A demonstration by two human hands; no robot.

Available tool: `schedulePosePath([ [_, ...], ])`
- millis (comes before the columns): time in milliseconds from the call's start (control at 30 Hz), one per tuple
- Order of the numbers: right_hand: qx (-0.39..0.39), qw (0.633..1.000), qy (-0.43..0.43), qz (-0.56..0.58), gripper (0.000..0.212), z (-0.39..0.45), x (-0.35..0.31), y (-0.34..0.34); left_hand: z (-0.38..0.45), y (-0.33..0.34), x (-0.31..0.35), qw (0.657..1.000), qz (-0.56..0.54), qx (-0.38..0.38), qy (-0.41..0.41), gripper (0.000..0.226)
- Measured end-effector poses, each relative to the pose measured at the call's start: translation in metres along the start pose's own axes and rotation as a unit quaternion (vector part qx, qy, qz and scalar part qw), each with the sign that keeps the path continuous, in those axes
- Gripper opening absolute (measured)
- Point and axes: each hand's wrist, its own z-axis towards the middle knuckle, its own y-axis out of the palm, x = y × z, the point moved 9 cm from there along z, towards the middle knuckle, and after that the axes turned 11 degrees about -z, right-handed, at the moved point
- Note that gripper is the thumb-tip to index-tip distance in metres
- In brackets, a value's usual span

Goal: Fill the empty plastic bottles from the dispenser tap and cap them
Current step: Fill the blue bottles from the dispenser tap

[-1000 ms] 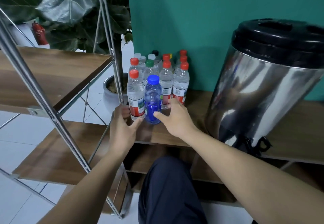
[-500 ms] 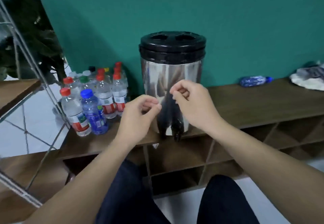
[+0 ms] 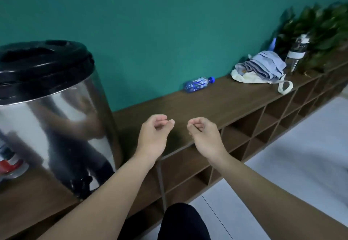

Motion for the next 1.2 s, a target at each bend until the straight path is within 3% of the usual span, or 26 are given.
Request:
schedulePosePath([
  [167, -0.016, 0.999, 0.038, -0.012, 0.024, 0.044, 0.041, -0.005, 0.057, 0.043, -0.034, 0.999, 0.041, -0.001, -0.032, 0.039],
  [533, 0.032, 0.993, 0.101, 0.044, 0.053, 0.236, 0.087, -0.013, 0.259, 0.143, -0.055, 0.982, 0.177, -0.05, 0.036, 0.062],
  [733, 0.022, 0.957, 0.183, 0.225, 0.096, 0.337, 0.115, 0.013, 0.361, 0.199, -0.047, 0.951, 0.274, -0.116, 0.087, 0.052],
  [767, 0.022, 0.949, 0.191, 0.249, 0.089, 0.35, 0.119, 0.016, 0.373, 0.209, -0.049, 0.942, 0.294, -0.137, 0.091, 0.053],
  [867, 0.001, 0.931, 0.188, 0.312, 0.033, 0.372, 0.119, 0.029, 0.398, 0.228, -0.063, 0.919, 0.338, -0.19, 0.078, 0.055],
  [900, -0.009, 0.928, 0.181, 0.326, 0.03, 0.374, 0.116, 0.035, 0.401, 0.231, -0.07, 0.915, 0.343, -0.198, 0.072, 0.054],
  [1067, -0.002, 0.927, 0.153, 0.342, 0.033, 0.367, 0.118, 0.041, 0.39, 0.233, -0.09, 0.936, 0.296, -0.18, 0.062, 0.053],
  [1200, 0.019, 0.921, 0.159, 0.355, 0.055, 0.344, 0.118, 0.039, 0.367, 0.212, -0.088, 0.952, 0.248, -0.173, 0.047, 0.055],
])
